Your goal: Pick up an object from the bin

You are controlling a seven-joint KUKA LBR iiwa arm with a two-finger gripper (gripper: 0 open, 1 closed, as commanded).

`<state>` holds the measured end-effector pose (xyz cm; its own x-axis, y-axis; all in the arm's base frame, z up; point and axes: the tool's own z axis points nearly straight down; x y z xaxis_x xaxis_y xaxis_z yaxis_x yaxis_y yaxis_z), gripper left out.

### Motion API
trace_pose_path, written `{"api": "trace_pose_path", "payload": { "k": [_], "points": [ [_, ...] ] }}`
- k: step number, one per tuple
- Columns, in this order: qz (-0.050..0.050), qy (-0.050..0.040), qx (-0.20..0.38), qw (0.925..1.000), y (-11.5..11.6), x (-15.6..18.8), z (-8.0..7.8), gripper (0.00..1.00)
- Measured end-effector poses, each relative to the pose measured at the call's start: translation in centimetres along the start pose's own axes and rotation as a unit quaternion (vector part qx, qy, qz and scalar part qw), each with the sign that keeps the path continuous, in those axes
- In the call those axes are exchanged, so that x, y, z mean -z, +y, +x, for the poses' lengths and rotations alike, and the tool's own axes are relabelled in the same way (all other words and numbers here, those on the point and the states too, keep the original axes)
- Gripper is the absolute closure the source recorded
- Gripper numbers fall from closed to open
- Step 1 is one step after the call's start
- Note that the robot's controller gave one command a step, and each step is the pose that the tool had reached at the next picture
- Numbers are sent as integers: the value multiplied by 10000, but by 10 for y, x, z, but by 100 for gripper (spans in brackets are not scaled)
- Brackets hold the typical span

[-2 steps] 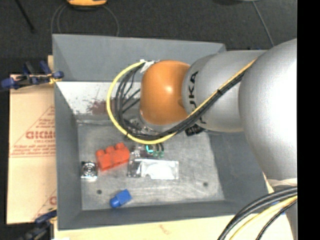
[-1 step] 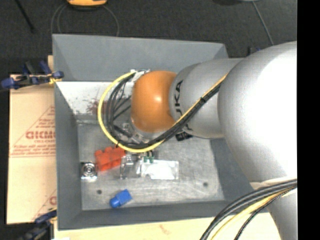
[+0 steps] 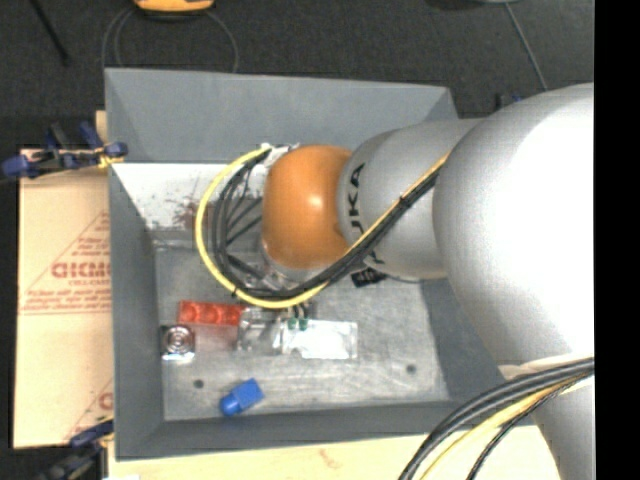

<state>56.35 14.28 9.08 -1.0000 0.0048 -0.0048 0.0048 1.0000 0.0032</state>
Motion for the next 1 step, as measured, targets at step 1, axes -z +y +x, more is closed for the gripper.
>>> {"api": "trace_pose_path", "payload": {
  "k": [1],
  "points": [
    [22,-31,2633,9647,-48,216,-27,100]
  ]
}}
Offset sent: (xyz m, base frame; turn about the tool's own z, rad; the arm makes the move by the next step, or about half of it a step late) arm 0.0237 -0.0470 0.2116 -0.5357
